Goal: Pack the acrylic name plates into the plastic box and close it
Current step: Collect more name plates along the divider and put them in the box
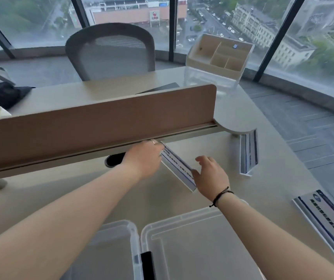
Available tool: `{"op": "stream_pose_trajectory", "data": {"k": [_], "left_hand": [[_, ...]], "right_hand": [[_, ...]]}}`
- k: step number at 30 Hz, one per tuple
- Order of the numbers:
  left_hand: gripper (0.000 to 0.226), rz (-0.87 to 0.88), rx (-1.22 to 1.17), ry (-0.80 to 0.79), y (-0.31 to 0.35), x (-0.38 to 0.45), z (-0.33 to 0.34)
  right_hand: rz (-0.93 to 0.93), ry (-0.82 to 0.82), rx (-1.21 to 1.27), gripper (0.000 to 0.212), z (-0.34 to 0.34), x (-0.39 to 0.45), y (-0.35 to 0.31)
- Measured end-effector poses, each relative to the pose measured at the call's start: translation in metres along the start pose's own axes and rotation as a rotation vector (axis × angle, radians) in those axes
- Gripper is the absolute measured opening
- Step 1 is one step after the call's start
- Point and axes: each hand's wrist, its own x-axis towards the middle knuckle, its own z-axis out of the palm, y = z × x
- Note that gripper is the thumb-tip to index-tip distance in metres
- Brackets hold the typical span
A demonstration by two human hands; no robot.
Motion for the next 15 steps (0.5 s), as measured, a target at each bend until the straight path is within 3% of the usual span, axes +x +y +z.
{"op": "stream_pose_trajectory", "data": {"k": [4,9,15], "left_hand": [[0.024,0.082,0.115,-0.065,0.006,0.039,0.026],[0.041,0.179,0.215,-0.157,0.007,0.064,0.056],[0.02,0.082,0.333,-0.1,0.006,0.082,0.061]], "right_hand": [[0.012,-0.062,-0.061,0.03,0.018,0.018,0.014],[-0.059,-0.086,-0.122,0.021,0.034,0.025,0.03],[-0.119,-0.044,-0.176,0.02,0.03,0.037,0.042]]}}
